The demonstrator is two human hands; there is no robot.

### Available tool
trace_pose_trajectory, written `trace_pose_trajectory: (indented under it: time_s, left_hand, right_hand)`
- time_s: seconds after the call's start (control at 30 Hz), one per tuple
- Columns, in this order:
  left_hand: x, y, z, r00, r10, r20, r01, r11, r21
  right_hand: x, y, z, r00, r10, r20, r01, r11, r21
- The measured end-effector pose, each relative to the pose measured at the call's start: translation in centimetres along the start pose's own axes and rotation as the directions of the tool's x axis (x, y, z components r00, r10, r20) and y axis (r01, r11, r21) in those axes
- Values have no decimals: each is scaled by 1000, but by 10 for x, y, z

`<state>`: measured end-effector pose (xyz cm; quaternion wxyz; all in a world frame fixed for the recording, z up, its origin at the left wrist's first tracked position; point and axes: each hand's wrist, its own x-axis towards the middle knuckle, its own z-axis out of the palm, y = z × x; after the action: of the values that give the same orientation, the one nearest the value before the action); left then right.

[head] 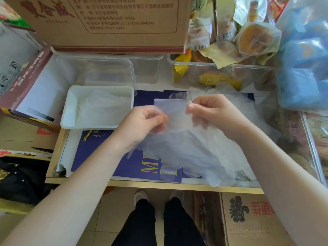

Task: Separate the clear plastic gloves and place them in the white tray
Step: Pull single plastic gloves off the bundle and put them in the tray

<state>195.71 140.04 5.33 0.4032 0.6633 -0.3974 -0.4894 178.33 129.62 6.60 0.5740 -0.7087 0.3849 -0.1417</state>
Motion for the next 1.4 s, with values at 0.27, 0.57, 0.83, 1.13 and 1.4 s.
trace_pose_trajectory:
  time_s: [0.27,0.57,0.83,1.13,1.4]
  left_hand:
    - [13,-6,2,967,-205,-152,152,941,-302]
    - [14,-12,2,987,-138,-82,123,979,-160]
    - [15,-12,16,969,-95,-228,69,990,-122]
    - [11,-11,16,980,13,-196,-25,998,-55]
    - [6,-14,6,993,-9,-115,-4,993,-117]
  right_hand:
    - [-16,41,-7,971,178,162,-226,909,351]
    - [-14,41,-12,952,291,95,-305,882,359]
    - [-15,42,-9,937,299,180,-324,936,136]
    - [-7,27,5,964,151,-218,-94,963,252]
    - [-5,27,-2,965,125,-232,-72,972,224]
